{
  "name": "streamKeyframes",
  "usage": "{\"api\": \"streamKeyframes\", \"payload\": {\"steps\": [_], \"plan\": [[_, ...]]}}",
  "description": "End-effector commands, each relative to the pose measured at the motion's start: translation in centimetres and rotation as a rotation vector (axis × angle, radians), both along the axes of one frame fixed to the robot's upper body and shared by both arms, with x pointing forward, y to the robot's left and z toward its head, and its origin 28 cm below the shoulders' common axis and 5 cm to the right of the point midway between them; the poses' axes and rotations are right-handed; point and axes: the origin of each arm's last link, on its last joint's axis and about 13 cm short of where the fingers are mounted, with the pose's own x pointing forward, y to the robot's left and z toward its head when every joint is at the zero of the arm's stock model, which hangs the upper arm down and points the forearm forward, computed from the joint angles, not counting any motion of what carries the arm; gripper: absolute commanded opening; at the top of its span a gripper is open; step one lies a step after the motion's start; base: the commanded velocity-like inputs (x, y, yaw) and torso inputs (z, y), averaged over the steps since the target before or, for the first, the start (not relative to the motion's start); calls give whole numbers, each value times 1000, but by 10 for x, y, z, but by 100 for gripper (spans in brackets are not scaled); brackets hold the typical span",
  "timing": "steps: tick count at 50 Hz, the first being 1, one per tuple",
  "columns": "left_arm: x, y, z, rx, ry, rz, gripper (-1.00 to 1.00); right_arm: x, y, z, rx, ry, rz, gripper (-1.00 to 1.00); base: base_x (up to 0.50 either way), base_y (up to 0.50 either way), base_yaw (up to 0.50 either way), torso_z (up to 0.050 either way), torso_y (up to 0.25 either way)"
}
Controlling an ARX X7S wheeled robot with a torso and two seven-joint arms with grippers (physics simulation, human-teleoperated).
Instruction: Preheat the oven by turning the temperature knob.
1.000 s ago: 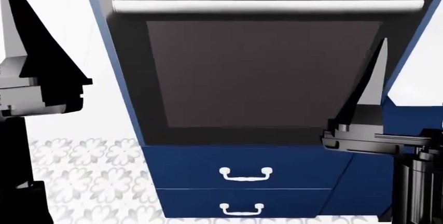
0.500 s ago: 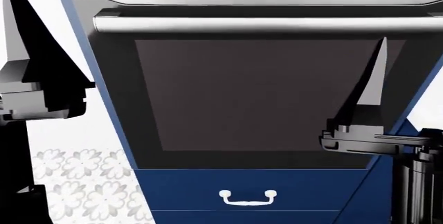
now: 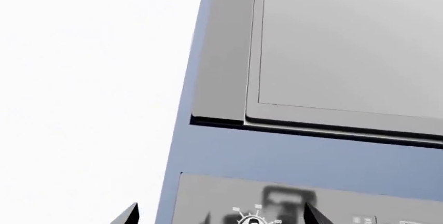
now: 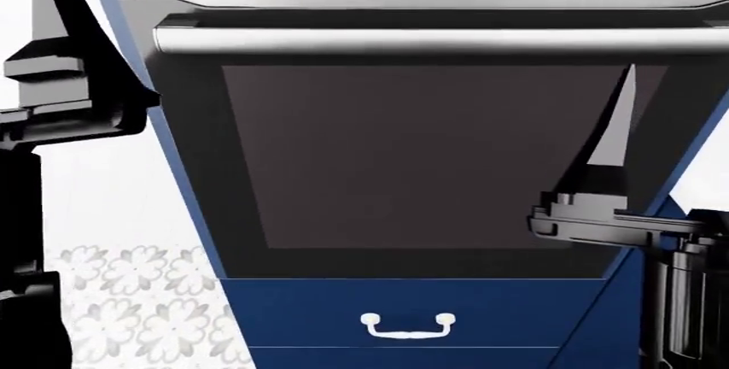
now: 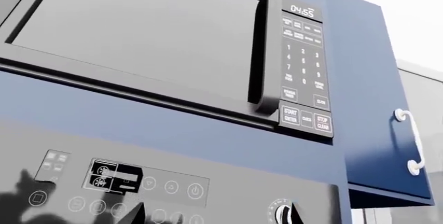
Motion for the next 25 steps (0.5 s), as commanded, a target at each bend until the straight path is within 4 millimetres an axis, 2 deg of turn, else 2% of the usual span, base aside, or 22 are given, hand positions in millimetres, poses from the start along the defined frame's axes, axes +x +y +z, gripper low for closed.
{"api": "streamKeyframes", "payload": {"steps": [1, 5, 10, 13, 22, 25], "plan": [[1, 1, 27, 72, 55, 50, 100, 2, 2, -3, 3, 67, -32, 100, 0, 0, 0, 0, 0], [-1, -5, 39, 95, 180, -7, 100, 6, 4, -8, 9, 123, -44, 100, 0, 0, 0, 0, 0], [-6, -7, 57, 85, 197, -34, 100, 9, 4, -11, 11, 148, -52, 100, 0, 0, 0, 0, 0], [1, -7, 70, 67, 256, -64, 100, 10, 4, -13, 10, 165, -46, 100, 0, 0, 0, 0, 0], [-2, -5, 93, 48, 368, -114, 100, 13, 5, -17, 18, 191, -49, 100, 0, 0, 0, 0, 0], [-4, -5, 109, 68, 383, -106, 100, 15, 5, -19, 19, 205, -53, 100, 0, 0, 0, 0, 0]]}}
